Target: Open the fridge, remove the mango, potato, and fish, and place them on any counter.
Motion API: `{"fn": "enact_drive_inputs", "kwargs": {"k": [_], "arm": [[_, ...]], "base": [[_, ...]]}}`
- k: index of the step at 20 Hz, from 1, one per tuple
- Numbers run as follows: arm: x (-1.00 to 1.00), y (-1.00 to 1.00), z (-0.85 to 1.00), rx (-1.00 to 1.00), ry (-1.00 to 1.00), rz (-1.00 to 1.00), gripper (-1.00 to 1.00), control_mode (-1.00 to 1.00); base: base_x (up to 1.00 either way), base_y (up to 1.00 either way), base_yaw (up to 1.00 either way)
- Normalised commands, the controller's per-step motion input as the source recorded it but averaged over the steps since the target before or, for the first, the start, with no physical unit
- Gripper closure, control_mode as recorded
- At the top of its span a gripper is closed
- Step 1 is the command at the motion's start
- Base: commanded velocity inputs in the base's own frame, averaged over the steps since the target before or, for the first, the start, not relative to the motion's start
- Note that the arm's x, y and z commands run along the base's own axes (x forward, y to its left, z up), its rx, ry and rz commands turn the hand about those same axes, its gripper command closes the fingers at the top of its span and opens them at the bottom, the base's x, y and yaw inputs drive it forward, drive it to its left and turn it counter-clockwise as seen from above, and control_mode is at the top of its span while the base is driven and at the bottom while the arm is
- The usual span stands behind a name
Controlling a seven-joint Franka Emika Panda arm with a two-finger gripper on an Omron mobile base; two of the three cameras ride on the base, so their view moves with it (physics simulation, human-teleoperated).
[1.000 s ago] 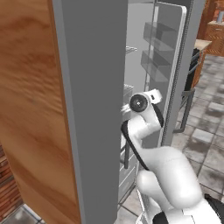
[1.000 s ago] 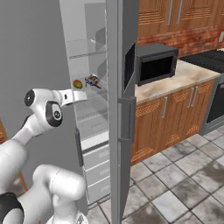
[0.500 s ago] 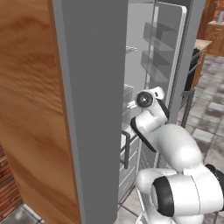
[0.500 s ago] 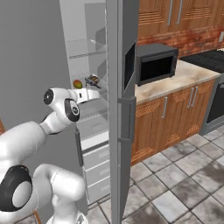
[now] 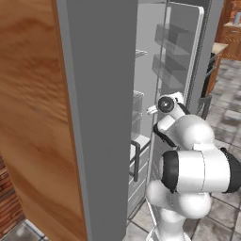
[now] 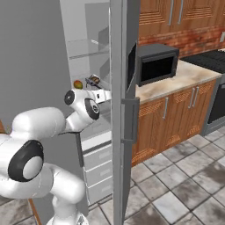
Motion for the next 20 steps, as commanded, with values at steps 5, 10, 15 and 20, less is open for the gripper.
{"fn": "enact_drive_inputs", "kwargs": {"k": [5,10,15,20], "arm": [[0.05,-0.85,-0.1,0.0,0.0,0.0,-1.0,-1.0],[0.02,-1.0,-0.01,0.0,-0.06,0.0,-1.0,-1.0],[0.33,-1.0,0.0,0.02,-0.04,0.0,-1.0,-1.0],[-0.08,0.07,0.0,0.09,-0.02,0.03,-1.0,-1.0]], "base": [[0.0,0.0,0.0],[0.0,0.0,0.0],[0.0,0.0,0.0],[0.0,0.0,0.0]]}}
